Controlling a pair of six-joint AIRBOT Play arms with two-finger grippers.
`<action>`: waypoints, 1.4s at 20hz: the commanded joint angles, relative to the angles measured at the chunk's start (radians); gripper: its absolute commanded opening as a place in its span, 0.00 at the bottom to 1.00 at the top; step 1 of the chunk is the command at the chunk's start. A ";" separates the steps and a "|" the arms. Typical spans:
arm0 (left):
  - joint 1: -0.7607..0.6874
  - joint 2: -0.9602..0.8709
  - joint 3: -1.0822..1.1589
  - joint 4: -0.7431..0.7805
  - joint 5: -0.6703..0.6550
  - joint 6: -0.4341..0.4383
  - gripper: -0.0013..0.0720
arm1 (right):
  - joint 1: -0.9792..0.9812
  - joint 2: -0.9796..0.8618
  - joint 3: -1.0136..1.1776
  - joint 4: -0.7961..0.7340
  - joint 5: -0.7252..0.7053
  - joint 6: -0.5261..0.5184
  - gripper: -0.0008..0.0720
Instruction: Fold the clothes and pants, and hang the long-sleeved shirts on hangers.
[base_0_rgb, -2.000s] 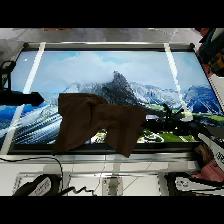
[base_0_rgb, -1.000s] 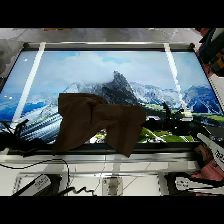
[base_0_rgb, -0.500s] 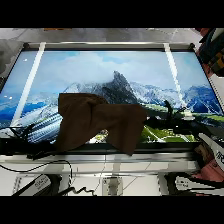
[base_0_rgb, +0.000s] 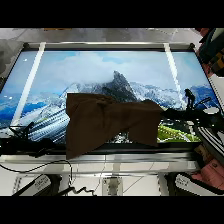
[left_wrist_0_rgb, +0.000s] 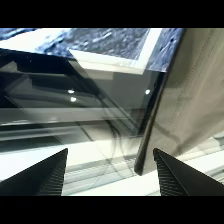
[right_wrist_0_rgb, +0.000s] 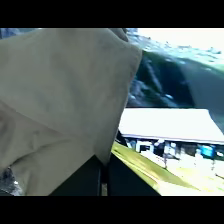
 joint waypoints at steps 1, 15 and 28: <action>-0.057 -0.001 -0.008 -0.011 0.003 0.000 0.81 | -0.011 0.011 0.016 -0.052 0.011 0.022 0.03; -0.475 -0.199 -0.066 -0.056 0.030 -0.037 0.57 | -0.012 0.011 0.016 -0.051 0.015 0.025 0.03; -0.475 -0.129 0.591 -0.153 -0.063 0.038 0.04 | -0.011 0.203 0.158 0.012 0.135 0.030 0.03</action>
